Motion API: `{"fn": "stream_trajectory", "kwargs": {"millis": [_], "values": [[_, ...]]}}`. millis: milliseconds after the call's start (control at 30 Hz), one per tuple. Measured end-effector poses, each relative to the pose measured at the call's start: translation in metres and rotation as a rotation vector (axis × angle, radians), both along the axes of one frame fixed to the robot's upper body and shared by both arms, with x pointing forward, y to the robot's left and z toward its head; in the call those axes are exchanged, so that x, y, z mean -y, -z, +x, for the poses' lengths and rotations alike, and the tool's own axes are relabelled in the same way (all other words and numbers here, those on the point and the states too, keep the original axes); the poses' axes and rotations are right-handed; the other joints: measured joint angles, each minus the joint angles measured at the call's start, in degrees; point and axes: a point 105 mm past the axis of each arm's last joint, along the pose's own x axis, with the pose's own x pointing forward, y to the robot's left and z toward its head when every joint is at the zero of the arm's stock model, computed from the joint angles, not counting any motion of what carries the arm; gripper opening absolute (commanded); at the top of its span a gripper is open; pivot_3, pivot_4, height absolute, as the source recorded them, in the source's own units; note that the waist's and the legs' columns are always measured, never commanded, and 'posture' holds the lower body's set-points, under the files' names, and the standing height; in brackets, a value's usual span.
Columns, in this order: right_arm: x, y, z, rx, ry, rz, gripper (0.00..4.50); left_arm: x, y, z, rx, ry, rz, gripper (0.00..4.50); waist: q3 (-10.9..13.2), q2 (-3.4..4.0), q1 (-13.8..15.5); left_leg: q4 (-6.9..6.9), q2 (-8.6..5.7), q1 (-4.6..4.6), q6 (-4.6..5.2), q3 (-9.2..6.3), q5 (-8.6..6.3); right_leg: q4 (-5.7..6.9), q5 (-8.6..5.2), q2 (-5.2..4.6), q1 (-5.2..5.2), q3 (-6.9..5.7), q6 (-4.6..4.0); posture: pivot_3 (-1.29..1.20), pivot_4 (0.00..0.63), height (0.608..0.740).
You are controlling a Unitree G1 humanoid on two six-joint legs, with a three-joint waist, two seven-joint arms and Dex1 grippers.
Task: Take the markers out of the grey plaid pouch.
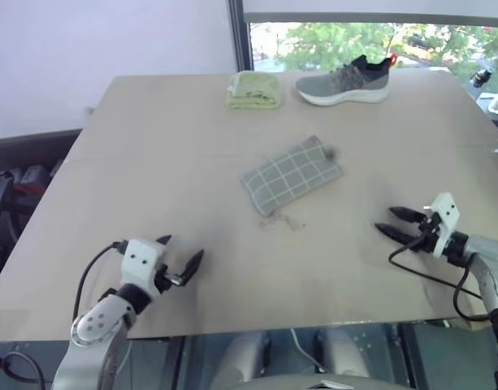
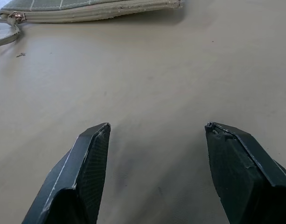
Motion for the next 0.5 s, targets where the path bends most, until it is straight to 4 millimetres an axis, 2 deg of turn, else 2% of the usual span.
{"fn": "stream_trajectory", "kwargs": {"millis": [500], "values": [[0.0037, 0.002, -0.0018, -0.001, -0.019, -0.033, 3.29, -0.0005, 0.0016, -0.0041, -0.007, -0.002, -0.017, 4.35, 0.01, 0.01, 0.0, -0.02, 0.0, 0.01, 0.0, 0.01, 0.0, 0.0, 0.0, 0.0, 0.0, 0.01, 0.0, 0.0, 0.15, 0.74]]}}
